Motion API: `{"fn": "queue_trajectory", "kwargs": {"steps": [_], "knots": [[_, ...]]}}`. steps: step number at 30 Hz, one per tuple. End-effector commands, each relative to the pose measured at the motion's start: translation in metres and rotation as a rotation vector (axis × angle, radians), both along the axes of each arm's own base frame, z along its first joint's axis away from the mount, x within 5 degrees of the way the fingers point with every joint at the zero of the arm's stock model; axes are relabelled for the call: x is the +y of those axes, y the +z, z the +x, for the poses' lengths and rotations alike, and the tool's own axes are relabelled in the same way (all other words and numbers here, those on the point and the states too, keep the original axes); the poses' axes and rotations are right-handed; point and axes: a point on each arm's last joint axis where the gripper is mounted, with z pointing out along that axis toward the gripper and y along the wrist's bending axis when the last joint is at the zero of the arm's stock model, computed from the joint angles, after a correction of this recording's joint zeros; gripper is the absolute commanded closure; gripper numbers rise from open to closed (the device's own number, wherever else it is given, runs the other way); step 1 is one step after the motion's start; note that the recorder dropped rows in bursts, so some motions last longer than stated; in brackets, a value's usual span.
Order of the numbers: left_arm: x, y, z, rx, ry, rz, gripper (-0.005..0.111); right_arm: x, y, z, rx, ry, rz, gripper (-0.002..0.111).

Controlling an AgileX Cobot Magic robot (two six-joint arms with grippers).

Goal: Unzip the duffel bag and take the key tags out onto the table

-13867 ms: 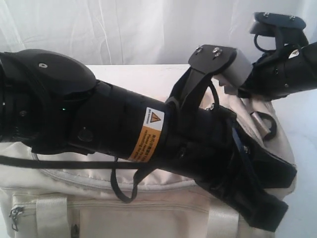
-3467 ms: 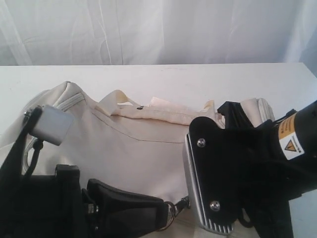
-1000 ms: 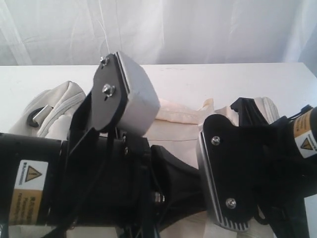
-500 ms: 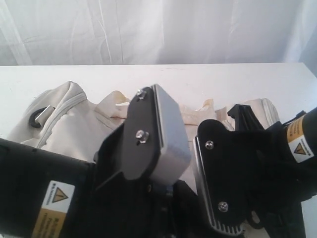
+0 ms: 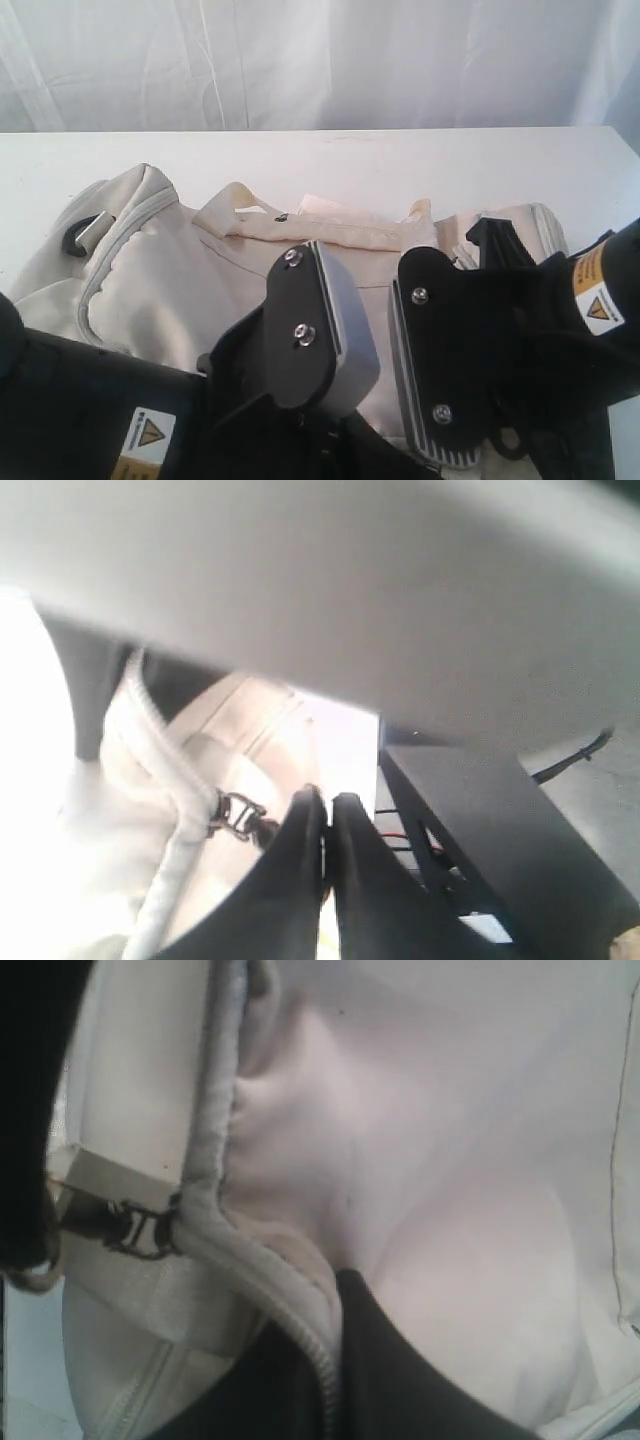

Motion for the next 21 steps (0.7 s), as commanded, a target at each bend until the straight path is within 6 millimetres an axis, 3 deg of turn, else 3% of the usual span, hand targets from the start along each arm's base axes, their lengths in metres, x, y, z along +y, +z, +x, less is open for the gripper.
{"fn": "queue_trajectory", "kwargs": {"steps": [1, 7, 16, 21], "knots": [[0.005, -0.008, -0.01, 0.002, -0.072, 0.025, 0.107, -0.001, 0.003, 0.009, -0.087, -0.011, -0.002, 0.108], [0.014, -0.006, -0.01, -0.028, -0.028, 0.016, 0.107, -0.002, 0.003, 0.01, -0.091, -0.036, -0.003, 0.108], [0.062, -0.004, -0.008, -0.068, 0.217, -0.04, 0.107, -0.004, 0.002, 0.011, -0.107, -0.032, -0.036, 0.108], [0.083, -0.004, -0.015, 0.018, 0.284, -0.094, 0.107, -0.005, 0.002, 0.011, -0.109, -0.031, -0.04, 0.108]]}}
